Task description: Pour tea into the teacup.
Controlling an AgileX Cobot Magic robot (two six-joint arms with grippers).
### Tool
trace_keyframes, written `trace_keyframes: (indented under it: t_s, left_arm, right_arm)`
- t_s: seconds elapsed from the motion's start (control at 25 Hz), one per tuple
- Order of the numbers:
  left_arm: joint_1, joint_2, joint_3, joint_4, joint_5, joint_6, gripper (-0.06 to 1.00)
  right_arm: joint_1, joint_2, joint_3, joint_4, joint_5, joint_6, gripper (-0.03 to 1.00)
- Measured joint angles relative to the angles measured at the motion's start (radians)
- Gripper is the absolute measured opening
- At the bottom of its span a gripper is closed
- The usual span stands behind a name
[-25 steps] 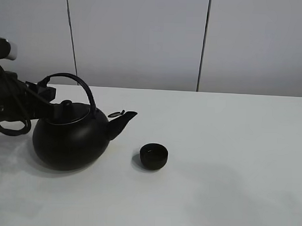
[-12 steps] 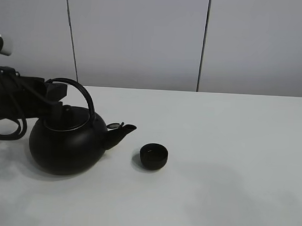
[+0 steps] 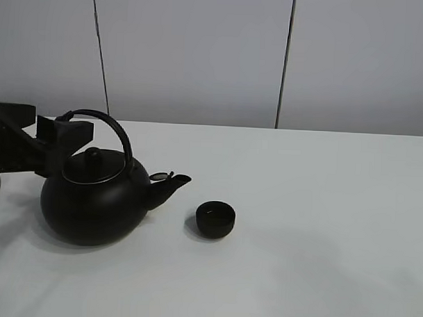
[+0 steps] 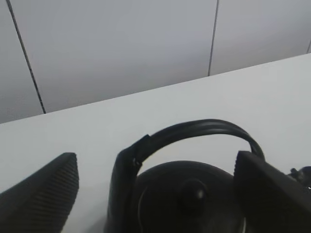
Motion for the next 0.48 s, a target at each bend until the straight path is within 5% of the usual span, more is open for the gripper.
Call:
trace_keyframes:
  t_s: [0.28, 0.4, 0.48]
  left_arm:
    - [0.0, -0.143, 0.034, 0.04, 0.072, -0.033, 0.63]
    - [0.0, -0.289, 0.004, 0.075, 0.287, -0.095, 0.63]
    - [0.0, -0.403, -0.06, 0.129, 0.524, -0.148, 0.63]
  right_arm:
    - [0.0, 0.0, 0.0, 0.0, 0.0, 0.0, 0.59]
    - [0.0, 0.0, 0.0, 0.0, 0.0, 0.0, 0.59]
    - [0.0, 0.0, 0.0, 0.0, 0.0, 0.0, 0.59]
